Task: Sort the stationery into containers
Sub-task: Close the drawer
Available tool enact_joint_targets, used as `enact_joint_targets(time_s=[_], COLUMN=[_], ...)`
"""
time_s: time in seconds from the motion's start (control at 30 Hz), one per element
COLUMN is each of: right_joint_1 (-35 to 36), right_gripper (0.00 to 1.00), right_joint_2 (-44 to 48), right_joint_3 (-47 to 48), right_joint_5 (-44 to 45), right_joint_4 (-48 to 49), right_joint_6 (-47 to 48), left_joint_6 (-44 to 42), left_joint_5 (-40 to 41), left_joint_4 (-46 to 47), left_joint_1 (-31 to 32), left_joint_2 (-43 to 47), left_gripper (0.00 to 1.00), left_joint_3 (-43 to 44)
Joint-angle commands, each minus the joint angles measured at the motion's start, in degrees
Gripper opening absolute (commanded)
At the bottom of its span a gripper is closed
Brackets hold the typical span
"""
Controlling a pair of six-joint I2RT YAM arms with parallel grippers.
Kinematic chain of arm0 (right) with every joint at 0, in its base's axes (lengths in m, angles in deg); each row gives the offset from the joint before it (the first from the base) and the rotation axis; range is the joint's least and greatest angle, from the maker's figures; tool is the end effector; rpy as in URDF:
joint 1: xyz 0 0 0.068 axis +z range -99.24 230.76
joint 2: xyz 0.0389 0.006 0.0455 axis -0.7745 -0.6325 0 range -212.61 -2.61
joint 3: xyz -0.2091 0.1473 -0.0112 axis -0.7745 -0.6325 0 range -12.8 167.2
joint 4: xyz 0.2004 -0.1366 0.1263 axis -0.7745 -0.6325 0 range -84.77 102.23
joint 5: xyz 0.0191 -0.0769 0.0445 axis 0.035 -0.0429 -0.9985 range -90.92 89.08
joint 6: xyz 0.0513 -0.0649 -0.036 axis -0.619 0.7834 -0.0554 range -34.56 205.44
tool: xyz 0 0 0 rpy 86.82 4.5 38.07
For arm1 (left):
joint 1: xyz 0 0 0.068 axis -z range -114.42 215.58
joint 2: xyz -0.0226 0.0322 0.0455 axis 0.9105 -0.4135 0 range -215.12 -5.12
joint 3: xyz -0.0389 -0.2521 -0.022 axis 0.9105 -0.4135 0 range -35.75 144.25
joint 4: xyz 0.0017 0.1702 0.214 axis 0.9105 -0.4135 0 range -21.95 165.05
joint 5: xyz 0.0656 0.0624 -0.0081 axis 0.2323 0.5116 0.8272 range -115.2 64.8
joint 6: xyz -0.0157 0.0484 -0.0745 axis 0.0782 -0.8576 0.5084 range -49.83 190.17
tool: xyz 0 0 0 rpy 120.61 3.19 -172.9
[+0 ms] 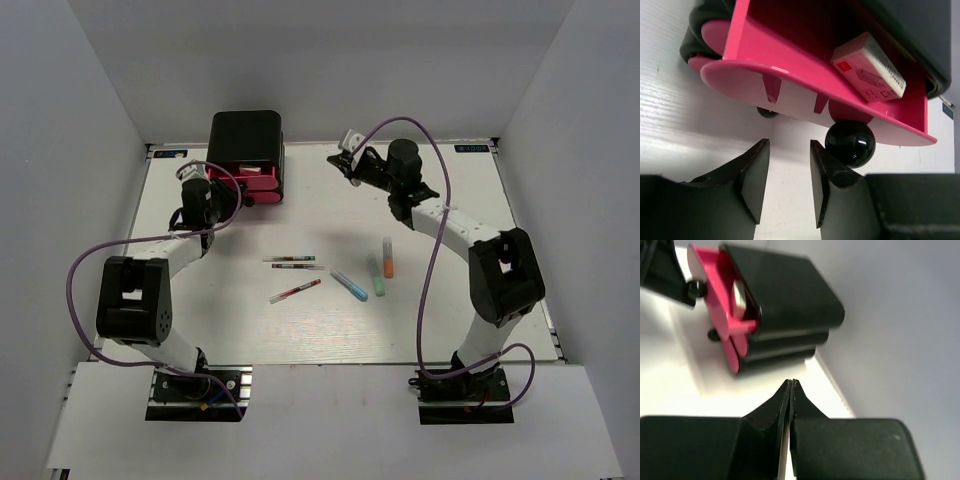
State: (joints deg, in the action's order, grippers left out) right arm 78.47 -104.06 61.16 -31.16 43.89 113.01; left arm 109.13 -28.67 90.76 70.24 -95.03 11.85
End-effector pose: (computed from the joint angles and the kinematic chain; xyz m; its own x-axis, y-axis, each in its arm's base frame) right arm 0.3959 0.2539 0.2998 0.4486 -0.2160 -0.8672 -0.7205 0.4867 -0.4940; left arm 0.3870 -0.0365 0.1617 -0.4320 -0.5946 -0.6781 -0.1757 0.7930 -0.5834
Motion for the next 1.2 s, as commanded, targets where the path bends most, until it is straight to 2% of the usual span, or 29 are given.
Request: enact_joint_targets(time_s=[0.0,0.63,0.83,0.87,1.0,1.17], right_joint_1=[-1.07,-5.73,-7.13,-7.14,-7.75,-8.1], right_gripper=[0.03,0.03,0.03,0.03,0.03,0.02], right_joint_2=[3.1,7.05,7.58,7.76,8.2,9.07], right_joint_3=[-3.71,-9.44,-10.41,-10.67,-11.72,-13.04], right_joint_5=[0.09,-1.93,-3.33,-3.51,-3.95,-4.12], right_joint_4=[-1.95,-5.82,-6.35,-6.35,-5.91,-5.65], right_joint_6=[1.43,4.24,4.25,4.33,3.89,3.45], left_joint_6=[0.59,6.3,7.89,7.89,8.5,9.03], left_joint_5=[0.92,2.5,2.5,2.5,3.02,3.55], left_joint_4=[2.66,4.6,4.6,4.6,4.6,3.37], left_joint_1=[-0.18,-0.18,-0.18,-0.18,-0.18,-0.18], left_joint_2=[-0.7,-7.47,-8.79,-8.79,-8.79,-8.79], left_gripper=[0.48,0.48,0.52,0.56,0.62,0.63], left_joint_3=[3.46,10.59,12.44,12.96,13.49,14.02])
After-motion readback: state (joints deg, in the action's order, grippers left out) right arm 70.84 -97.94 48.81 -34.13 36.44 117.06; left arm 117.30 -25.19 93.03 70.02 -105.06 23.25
